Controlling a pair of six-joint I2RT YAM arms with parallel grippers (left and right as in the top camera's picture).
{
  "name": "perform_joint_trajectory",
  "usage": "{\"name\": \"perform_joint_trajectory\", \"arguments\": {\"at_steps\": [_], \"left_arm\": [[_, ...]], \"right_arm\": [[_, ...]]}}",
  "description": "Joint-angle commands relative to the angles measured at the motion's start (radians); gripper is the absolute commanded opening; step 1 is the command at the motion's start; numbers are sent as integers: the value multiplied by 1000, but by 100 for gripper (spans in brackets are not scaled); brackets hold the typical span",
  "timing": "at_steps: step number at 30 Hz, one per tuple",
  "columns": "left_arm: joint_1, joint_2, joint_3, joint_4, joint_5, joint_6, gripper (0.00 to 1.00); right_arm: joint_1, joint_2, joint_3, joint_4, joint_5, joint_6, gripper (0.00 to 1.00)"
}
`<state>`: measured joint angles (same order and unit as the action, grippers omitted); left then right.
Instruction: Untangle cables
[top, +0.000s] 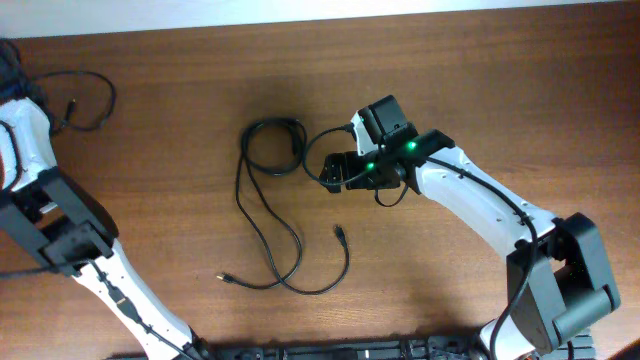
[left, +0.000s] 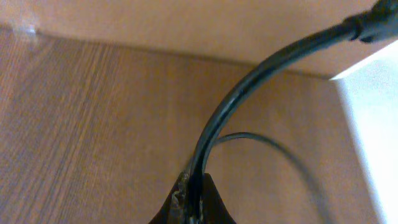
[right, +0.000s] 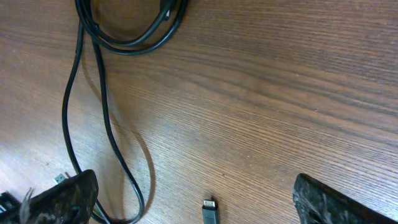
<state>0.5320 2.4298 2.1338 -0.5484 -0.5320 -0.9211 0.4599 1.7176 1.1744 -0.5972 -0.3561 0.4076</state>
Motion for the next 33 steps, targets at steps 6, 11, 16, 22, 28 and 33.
{"name": "perform_joint_trajectory", "arguments": {"at_steps": [6,11,16,22,28,33], "left_arm": [[80,11,27,-253,153,25,99],[70,-131,64,-497,403,47,99],[-29,-320,64,-664,578,219,99],[-248,-352,60,-849,578,219,99],[-473,-352,26,-986,399,219,99],[-572,-352,-221,-939,439,251,99]], "right_arm": [[5,-23,-3,2,-2,-10,99],[5,-23,-3,2,-2,-10,99],[5,-23,-3,3,-2,-7,99],[5,-23,-3,51,-7,-2,99],[5,-23,-3,52,-24,-5,99],[4,-23,-3,57,-21,-11,99]]}}
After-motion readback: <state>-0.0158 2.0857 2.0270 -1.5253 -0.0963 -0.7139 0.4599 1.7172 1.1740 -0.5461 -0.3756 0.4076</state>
